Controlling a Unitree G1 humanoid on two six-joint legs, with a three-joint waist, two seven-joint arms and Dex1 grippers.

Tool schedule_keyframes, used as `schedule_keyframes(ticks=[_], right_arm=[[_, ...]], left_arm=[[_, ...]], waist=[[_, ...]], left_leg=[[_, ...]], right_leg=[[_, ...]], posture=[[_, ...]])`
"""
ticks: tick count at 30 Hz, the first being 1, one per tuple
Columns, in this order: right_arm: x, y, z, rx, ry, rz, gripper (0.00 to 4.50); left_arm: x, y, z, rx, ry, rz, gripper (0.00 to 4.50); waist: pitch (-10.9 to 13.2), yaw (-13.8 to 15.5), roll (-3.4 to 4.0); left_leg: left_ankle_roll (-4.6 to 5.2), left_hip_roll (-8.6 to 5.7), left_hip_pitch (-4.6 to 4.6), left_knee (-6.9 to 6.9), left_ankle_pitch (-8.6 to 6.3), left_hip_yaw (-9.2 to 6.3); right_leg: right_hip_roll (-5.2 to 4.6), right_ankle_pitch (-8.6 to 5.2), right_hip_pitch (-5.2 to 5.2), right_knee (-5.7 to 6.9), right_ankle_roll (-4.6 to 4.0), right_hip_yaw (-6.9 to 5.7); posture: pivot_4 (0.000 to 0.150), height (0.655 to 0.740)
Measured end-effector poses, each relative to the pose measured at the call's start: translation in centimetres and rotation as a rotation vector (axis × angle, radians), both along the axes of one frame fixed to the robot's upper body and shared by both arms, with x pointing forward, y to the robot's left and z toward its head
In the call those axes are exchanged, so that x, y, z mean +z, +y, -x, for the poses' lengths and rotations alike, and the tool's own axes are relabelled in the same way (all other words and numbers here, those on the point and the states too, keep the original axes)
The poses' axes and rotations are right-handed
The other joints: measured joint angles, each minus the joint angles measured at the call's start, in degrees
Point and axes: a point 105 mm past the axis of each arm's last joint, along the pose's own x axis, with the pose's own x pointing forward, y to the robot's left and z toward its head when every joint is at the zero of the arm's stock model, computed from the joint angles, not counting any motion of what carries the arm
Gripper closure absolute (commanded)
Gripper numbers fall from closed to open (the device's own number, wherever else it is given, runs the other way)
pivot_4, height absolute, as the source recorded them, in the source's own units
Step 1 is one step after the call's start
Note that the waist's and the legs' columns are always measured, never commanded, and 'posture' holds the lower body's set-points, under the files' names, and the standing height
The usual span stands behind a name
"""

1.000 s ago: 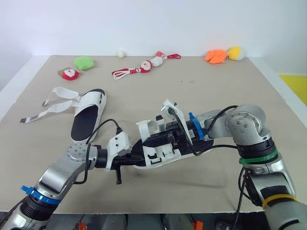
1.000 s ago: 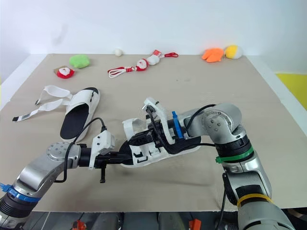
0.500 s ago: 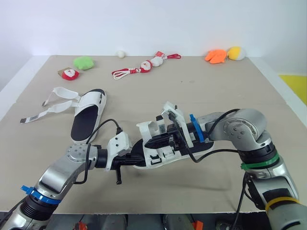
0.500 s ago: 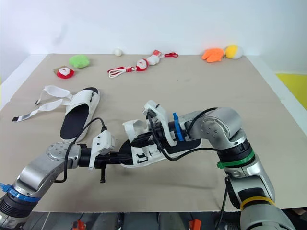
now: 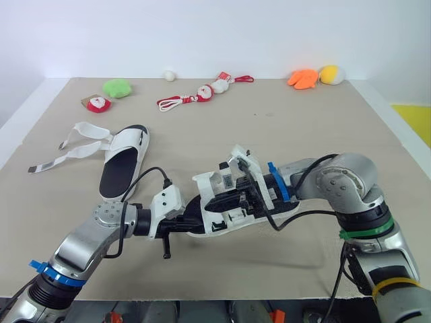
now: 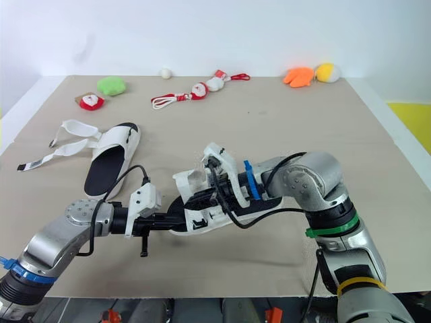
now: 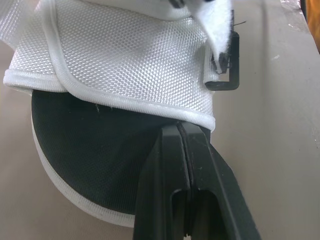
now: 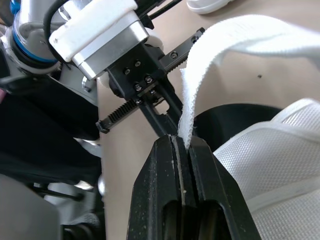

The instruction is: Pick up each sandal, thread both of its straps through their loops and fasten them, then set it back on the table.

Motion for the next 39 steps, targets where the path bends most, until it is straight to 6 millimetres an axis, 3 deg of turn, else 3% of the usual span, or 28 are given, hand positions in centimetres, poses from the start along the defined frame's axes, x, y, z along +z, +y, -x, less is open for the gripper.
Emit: schedule_keyframes(ticks=[29, 32, 35, 39], right_arm=[[-2.9, -1.2, 1.9, 0.135, -0.153, 0.158, 4.46], [-2.7, -1.5, 2.0, 0.147, -0.149, 0.151, 3.60], [-1.5, -2.0, 2.3, 0.141, -0.095, 0.098, 2.32], [1.6, -2.9, 2.4, 0.129, -0.043, -0.006, 0.44]], left_arm=[[0.1, -0.4, 0.0, -0.017, -0.003, 0.009, 4.50], [0.1, -0.6, 0.0, -0.021, -0.001, 0.010, 4.50], [0.0, -0.5, 0.0, -0.019, 0.001, 0.009, 4.50], [0.0, -0.5, 0.0, -0.016, 0.001, 0.008, 4.50]], waist=[[0.0, 0.2, -0.01], [0.0, 0.2, -0.01], [0.0, 0.2, -0.01], [0.0, 0.2, -0.01]], left_leg=[[-0.03, -0.07, -0.04, 0.00, -0.02, 0.00], [-0.05, -0.07, -0.06, 0.00, -0.03, 0.01], [-0.05, -0.06, -0.06, -0.01, -0.03, 0.00], [-0.04, -0.04, -0.04, 0.00, -0.03, 0.00]], right_leg=[[-0.09, -0.06, 0.03, -0.12, 0.01, 0.00], [-0.10, -0.07, 0.02, -0.13, 0.04, 0.00], [-0.08, -0.06, 0.02, -0.13, 0.06, 0.00], [-0.06, -0.04, 0.03, -0.13, 0.08, 0.00]], posture=[[0.150, 0.7400], [0.150, 0.7400], [0.150, 0.7400], [0.150, 0.7400]])
